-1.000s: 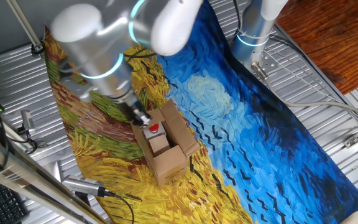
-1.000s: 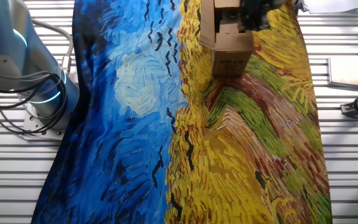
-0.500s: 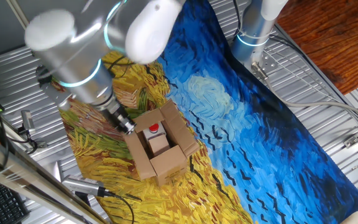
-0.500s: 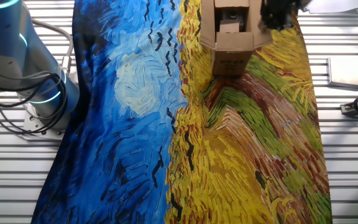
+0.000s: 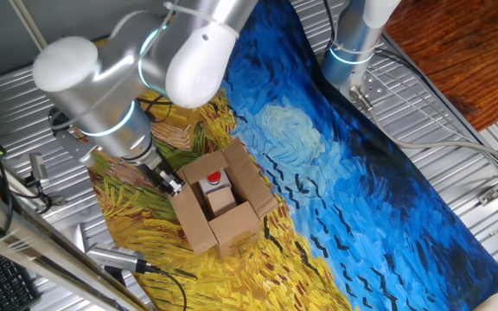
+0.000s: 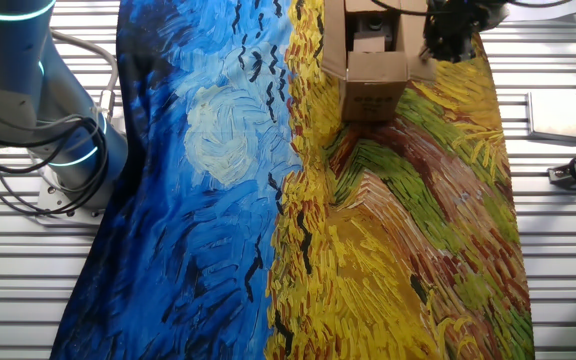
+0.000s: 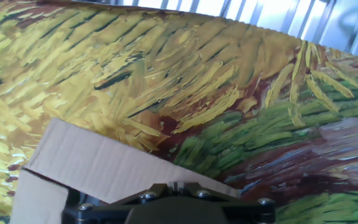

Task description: Open a box

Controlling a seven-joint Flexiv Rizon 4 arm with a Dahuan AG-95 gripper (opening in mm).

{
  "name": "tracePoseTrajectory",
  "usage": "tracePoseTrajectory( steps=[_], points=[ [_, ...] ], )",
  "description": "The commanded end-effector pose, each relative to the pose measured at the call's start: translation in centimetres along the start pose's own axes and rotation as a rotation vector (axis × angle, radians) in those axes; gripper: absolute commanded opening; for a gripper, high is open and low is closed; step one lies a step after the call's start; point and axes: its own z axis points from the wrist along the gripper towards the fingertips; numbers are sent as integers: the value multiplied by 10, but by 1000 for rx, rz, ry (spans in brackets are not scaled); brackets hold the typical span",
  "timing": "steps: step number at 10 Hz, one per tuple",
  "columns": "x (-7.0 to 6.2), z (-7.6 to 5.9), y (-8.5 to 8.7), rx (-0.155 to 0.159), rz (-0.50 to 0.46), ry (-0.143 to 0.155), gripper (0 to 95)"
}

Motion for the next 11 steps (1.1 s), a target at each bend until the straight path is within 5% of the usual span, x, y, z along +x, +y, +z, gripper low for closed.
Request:
tracePoseTrajectory(
  steps=[1,6,11],
  points=[
    [2,-2,1,-3,-3,-2,0],
    [26,-37,28,-1,14,35,0],
    [70,-5,50,4,47,7,0]
  ],
)
